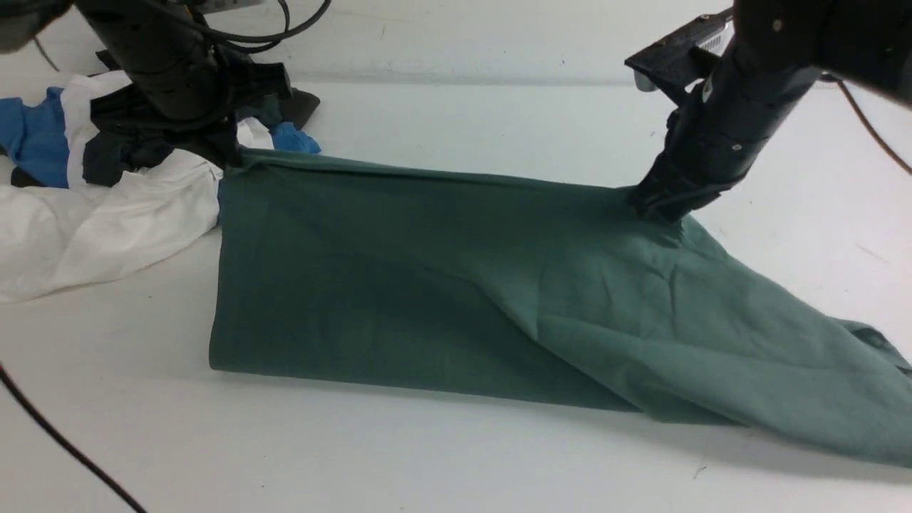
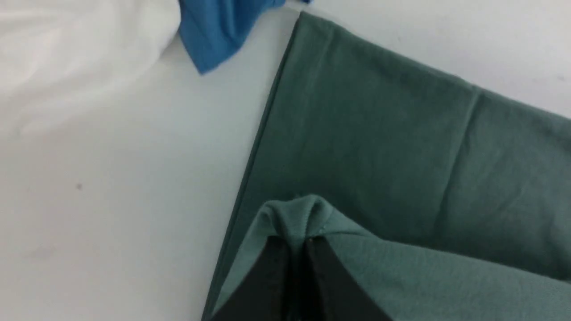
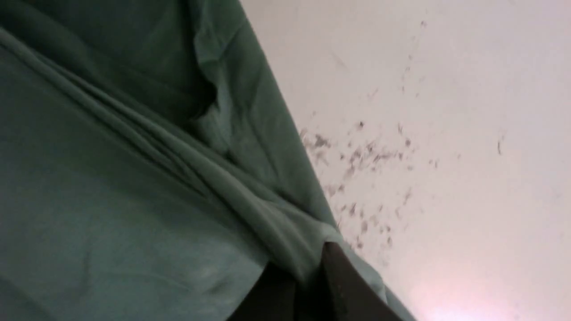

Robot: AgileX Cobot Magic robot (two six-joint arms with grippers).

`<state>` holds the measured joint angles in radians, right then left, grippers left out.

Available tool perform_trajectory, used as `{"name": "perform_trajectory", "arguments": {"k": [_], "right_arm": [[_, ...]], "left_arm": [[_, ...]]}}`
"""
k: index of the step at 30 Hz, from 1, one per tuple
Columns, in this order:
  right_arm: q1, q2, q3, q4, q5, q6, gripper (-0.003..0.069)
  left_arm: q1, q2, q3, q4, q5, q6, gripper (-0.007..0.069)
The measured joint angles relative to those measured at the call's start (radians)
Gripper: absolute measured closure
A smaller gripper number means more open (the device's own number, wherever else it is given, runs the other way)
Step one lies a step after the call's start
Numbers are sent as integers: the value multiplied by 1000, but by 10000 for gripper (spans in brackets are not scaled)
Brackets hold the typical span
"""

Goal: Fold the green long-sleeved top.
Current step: Use both arms to drag the lower edge of the fabric forward and fold it over the upper edge

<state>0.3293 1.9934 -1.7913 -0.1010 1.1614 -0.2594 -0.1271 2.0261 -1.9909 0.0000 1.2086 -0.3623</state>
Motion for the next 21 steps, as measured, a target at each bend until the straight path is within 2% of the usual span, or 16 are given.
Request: {"name": "perform_trajectory", "arguments": {"k": [6,13,17,21], "right_arm": [[0,158,-113,-24,-70,0,636],[0,228,-124,-35,-150,36,621],[-1,234,-124,-40,-192,93,569],[-1,235,-125,-42,-208,131,461]], "left_arm": [[6,195,-167,25,-16,29,608],[6,291,-203,34,-92,40,578],[9,311,-204,65,-152,39,485],[11,319,-204,86,-168,39,382]]}}
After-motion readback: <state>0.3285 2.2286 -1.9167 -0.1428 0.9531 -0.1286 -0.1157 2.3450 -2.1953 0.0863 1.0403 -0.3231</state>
